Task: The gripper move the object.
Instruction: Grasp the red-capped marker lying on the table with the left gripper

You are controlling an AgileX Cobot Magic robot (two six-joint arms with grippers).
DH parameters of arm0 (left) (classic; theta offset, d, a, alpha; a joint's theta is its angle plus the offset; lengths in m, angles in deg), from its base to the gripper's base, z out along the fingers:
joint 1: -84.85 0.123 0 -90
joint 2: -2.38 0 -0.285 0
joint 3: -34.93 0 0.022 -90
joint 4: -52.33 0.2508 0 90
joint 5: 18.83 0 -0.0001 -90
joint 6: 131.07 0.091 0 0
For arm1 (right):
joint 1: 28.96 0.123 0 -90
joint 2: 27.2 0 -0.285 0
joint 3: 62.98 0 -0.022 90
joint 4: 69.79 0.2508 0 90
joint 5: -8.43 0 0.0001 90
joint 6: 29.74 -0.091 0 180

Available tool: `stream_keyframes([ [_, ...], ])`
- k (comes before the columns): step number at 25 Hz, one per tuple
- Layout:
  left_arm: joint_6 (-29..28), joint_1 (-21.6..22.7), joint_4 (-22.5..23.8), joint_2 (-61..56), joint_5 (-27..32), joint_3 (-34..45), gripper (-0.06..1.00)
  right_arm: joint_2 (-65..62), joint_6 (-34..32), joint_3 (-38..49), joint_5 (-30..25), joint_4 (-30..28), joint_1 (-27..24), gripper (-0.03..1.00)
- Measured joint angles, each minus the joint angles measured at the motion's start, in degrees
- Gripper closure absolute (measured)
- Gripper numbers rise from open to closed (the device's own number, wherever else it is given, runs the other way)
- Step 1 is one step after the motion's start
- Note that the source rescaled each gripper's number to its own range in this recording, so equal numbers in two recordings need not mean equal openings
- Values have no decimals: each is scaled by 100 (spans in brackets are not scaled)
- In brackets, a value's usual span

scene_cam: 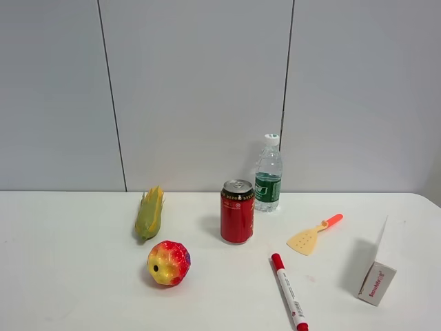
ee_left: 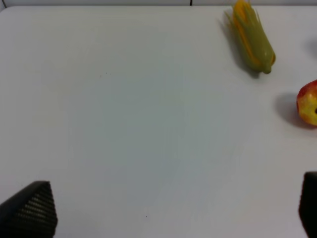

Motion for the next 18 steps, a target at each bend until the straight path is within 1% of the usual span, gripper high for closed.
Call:
stream_keyframes([
  [18, 0, 0, 0, 0, 0, 0, -6, 0, -5, 0, 0, 0, 0, -3],
])
